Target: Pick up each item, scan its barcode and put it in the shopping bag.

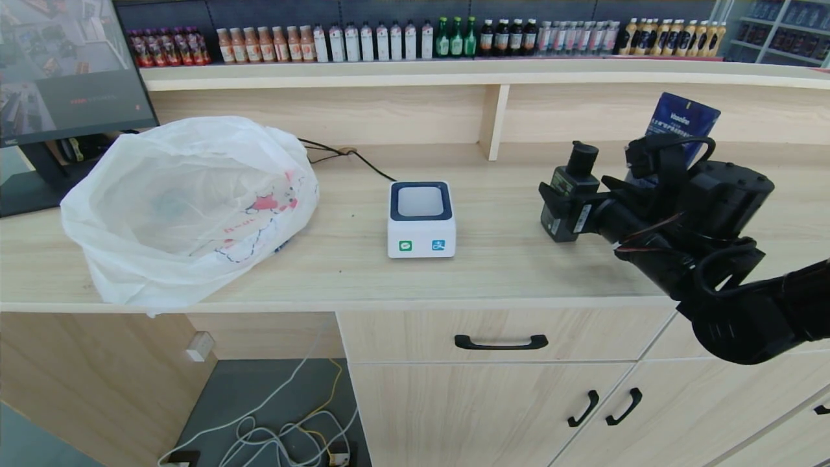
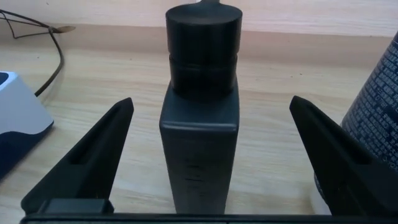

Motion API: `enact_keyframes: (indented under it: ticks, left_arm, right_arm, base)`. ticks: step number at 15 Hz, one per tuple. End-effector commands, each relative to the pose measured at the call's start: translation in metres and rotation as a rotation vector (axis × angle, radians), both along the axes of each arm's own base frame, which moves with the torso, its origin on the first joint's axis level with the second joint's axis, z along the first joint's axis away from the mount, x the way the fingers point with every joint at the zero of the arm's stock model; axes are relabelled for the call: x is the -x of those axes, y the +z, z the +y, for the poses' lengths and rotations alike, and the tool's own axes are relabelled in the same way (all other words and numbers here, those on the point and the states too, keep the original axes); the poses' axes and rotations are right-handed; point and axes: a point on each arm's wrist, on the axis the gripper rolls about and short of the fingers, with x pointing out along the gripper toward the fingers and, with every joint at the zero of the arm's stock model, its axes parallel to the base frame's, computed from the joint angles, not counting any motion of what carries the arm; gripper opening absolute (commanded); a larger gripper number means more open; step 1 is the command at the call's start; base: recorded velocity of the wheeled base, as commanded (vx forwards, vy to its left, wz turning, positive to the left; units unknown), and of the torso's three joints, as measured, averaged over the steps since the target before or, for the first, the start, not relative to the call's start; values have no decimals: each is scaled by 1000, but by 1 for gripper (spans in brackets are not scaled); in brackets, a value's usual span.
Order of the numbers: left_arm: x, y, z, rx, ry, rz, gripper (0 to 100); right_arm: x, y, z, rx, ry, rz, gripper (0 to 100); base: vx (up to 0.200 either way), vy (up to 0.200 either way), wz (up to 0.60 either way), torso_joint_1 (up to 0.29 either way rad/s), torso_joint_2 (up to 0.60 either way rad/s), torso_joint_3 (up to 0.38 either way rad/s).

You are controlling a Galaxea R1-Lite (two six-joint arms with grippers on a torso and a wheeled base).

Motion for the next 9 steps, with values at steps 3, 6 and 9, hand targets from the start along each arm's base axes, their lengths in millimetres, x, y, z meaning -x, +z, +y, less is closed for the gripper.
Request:
enact_keyframes:
  ticks: [3,6,9]
  left_arm:
    - [0,0,0,0,0,0,100]
    - [0,0,0,0,0,0,100]
    - [0,0,0,0,0,0,100]
  right_arm:
    - [-10,-3,3,2,0,-1,100]
    - [-14,-7,3,2,-1,5,100]
    - [-17,-11,0,15,40,12,100]
  base:
    - [0,0,0,0,0,0]
    - [0,0,0,0,0,0]
    - [0,0,0,0,0,0]
